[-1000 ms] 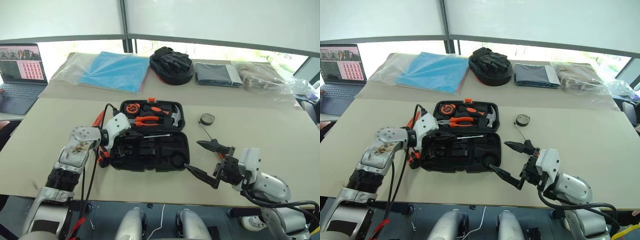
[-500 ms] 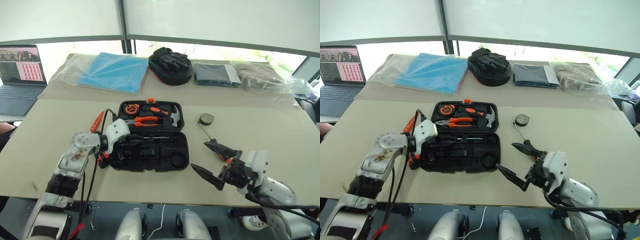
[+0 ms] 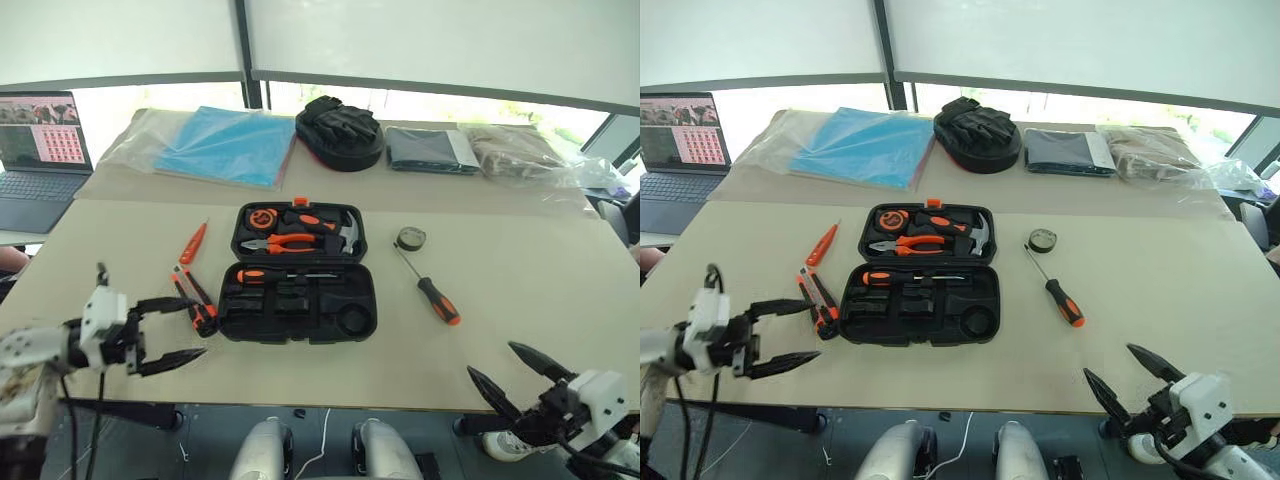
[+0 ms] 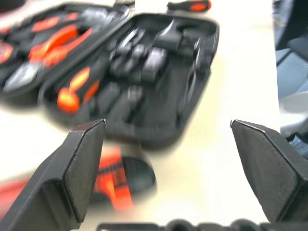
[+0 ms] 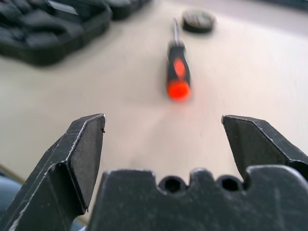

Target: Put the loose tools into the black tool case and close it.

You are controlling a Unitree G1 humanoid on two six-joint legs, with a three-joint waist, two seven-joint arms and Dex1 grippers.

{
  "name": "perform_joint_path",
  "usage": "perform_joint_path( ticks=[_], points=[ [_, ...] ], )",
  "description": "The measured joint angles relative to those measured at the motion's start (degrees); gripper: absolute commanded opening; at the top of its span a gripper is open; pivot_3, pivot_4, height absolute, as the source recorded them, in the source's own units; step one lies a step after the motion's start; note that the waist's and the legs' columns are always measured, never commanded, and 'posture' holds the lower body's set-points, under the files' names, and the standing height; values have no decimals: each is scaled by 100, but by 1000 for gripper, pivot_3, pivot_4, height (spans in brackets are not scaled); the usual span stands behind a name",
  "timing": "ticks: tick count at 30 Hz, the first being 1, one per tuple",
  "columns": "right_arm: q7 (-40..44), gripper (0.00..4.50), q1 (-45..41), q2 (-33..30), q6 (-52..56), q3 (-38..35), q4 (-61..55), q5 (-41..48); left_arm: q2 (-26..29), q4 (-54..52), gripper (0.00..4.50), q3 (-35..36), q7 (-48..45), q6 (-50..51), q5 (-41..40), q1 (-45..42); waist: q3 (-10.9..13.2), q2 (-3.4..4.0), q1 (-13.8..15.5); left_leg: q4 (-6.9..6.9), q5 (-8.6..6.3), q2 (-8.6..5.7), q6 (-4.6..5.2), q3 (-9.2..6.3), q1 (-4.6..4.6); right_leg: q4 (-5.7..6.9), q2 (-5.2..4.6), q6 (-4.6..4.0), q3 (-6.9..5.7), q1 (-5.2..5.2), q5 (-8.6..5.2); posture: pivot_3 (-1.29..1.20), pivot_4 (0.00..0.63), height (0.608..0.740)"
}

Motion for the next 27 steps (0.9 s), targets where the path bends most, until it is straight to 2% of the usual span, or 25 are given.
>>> perform_joint_path(
  ticks=[4,7,9,11,13,14,17,21,22,26,27],
  points=[
    [-334,4500,-741,-465,694,5,-44,23,-91,-149,4475,91,126,20,-109,62,1,2,-8,2,-2,-4,-3,12,6,0,-19,9,-11,3,4,0,150,740],
    [-619,4500,-1726,-1290,2107,157,-78,183,-121,-596,4475,34,273,415,-335,61,1,-2,-19,3,1,-11,2,24,4,5,-10,2,-17,10,18,0,150,740],
    [-647,4500,-2418,-1641,2818,358,-85,321,-166,-878,4475,-15,419,562,-444,-35,1,0,-11,-1,31,-13,52,25,1,7,1,-26,-17,8,33,0,150,740],
    [-617,4500,-3171,-1996,3586,845,-36,392,-247,-1175,4475,-37,593,686,-538,-90,2,-1,-3,-6,30,-11,52,23,-6,5,25,-42,-17,6,33,0,150,740],
    [-594,4500,-3690,-2125,3984,1266,109,331,-278,-1359,4475,-51,671,716,-586,-37,1,-3,-3,-6,28,-11,55,20,-14,3,34,-29,-16,4,37,0,150,740],
    [-603,4500,-4271,-2137,4335,1669,369,218,-315,-1478,4475,-118,736,797,-609,-43,1,-4,-19,-2,25,-10,55,24,-19,3,37,-27,-9,-1,39,0,150,740],
    [-642,3909,-4843,-2110,4797,2232,712,31,-356,-1727,4500,-248,819,851,-639,1,1,-5,-10,-2,20,-12,63,21,-31,-2,39,0,-14,-4,49,0,150,740],
    [-848,2593,-5418,-1926,5286,2843,1164,-322,-366,-1989,4500,-276,928,947,-643,158,2,-5,2,-1,19,-18,64,22,-48,-13,35,10,-15,-13,55,0,150,740],
    [-857,2353,-5455,-1921,5360,2882,1182,-342,-366,-2043,4500,-276,954,959,-645,183,2,-5,10,-1,18,-20,65,22,-48,-14,32,12,-16,-12,56,0,150,740],
    [-830,893,-5476,-2020,5499,2859,1165,-399,-370,-2104,4500,-270,1034,967,-642,336,2,-5,1,3,17,-21,68,23,-48,-19,31,19,-13,-8,60,0,150,740],
    [-787,862,-5417,-2101,5504,2814,1155,-404,-381,-2103,4500,-263,1047,965,-642,384,2,-5,4,3,17,-20,68,23,-48,-20,31,19,-15,-8,60,0,150,740]
  ],
)
